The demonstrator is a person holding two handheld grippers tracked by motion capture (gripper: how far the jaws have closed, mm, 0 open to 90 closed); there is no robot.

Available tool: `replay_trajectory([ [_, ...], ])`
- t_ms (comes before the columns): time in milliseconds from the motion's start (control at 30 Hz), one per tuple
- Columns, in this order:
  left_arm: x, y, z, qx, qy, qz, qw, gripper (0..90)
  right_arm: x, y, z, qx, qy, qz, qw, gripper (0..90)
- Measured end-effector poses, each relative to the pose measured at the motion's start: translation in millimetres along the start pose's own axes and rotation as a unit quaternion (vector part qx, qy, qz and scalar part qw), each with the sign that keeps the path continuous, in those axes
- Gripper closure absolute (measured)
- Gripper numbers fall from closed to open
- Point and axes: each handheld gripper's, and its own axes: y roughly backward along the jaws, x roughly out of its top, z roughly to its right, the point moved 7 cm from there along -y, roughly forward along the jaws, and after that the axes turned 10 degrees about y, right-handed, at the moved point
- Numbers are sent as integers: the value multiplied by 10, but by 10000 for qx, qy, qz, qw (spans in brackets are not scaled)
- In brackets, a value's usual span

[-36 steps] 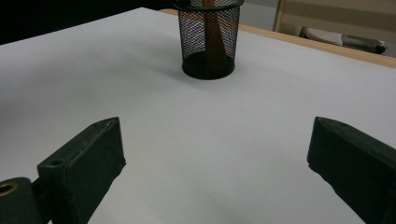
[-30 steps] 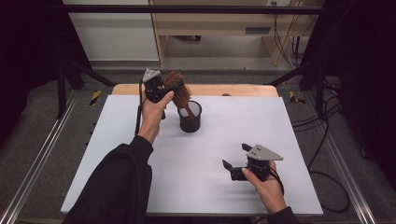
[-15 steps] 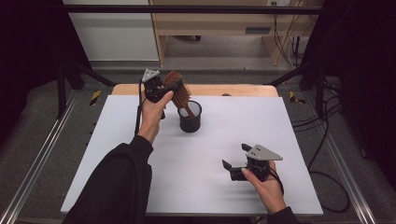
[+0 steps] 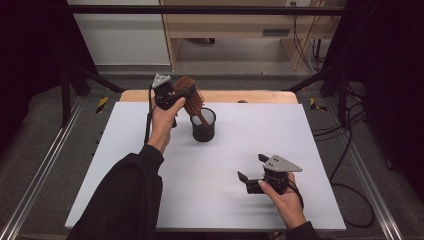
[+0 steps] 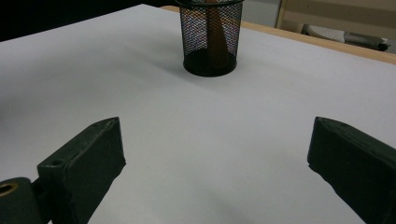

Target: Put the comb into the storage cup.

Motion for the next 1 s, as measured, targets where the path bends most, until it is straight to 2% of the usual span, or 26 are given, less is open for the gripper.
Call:
replay_trajectory([
  [367,1,5,-6,37,7,-14,10000,391,7,10,-4,-8,-12,10,10000,39],
  [567,-9,2,-38,118,37,-34,9999,351,7,13,0,-13,-9,17,10000,39],
  [1000,-17,5,-55,105,52,-26,9999,336,3,6,-14,21,16,-10,10000,39],
])
